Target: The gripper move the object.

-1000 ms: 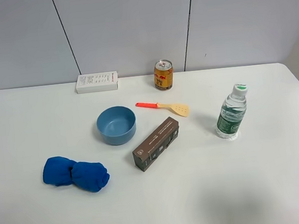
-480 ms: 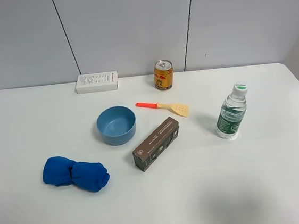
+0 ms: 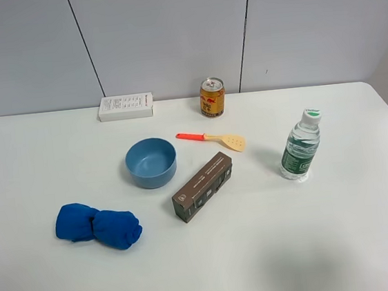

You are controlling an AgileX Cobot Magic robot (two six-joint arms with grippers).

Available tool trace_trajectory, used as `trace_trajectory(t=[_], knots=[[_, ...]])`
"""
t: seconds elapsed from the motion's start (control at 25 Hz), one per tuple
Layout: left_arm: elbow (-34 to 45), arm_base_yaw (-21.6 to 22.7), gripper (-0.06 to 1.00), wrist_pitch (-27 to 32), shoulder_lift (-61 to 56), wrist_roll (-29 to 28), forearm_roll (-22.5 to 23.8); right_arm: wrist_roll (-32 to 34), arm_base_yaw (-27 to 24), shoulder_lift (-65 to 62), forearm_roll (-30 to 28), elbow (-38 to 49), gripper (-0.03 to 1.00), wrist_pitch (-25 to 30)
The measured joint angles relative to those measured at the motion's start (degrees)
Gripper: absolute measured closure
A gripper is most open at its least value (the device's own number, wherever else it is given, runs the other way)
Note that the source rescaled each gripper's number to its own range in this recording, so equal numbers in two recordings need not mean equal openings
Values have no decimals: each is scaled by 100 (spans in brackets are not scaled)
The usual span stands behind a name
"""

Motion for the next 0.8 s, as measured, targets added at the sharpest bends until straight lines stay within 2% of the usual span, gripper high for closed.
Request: trace_trajectory(t=[0.28,0.8], knots=[[0,0,-6,0,0,0,0,0,244,0,-12,0,23,0],[0,0,-6,0,0,0,0,0,254,0,-12,0,23,0]])
